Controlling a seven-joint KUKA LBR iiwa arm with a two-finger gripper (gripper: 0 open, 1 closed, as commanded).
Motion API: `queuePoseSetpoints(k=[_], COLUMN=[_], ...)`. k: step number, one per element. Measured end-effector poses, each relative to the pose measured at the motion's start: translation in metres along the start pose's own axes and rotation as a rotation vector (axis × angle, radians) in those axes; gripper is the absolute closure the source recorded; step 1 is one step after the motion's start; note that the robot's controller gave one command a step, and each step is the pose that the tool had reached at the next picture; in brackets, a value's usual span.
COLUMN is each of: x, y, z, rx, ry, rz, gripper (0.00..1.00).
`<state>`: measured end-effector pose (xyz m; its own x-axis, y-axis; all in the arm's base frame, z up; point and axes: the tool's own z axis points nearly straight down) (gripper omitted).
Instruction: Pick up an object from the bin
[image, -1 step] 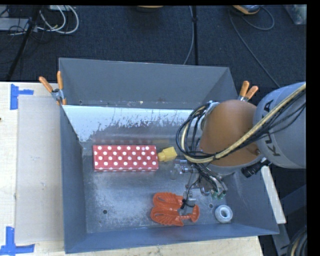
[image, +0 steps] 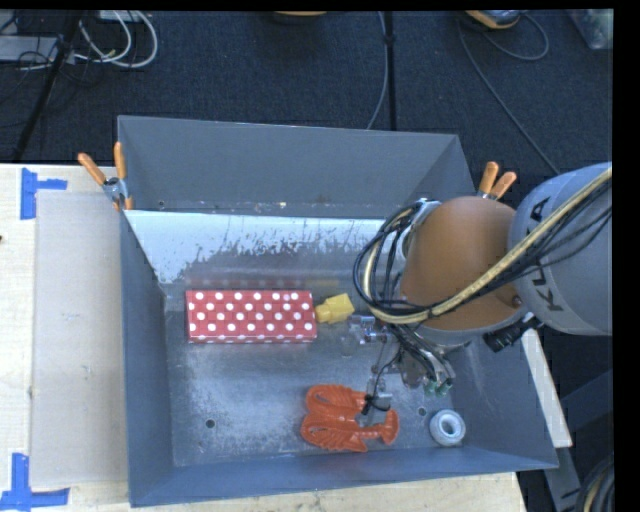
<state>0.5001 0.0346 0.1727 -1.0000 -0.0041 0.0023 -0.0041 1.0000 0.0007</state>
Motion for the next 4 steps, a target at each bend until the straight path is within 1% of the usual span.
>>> queuePoseSetpoints(k=[1, 2, 3, 4], x=[-0.001, 0.003, -0.005, -0.005], y=[-0.001, -0.007, -0.008, -0.008], z=[0.019, 0.072, 0.099, 0.099], rx=[0.0, 0.0, 0.0, 0.0], ry=[-0.005, -0.003, -0.003, -0.003], rz=[-0.065, -0.155, -0.102, -0.102], gripper=[0.0, 0.0, 1.0, 1.0])
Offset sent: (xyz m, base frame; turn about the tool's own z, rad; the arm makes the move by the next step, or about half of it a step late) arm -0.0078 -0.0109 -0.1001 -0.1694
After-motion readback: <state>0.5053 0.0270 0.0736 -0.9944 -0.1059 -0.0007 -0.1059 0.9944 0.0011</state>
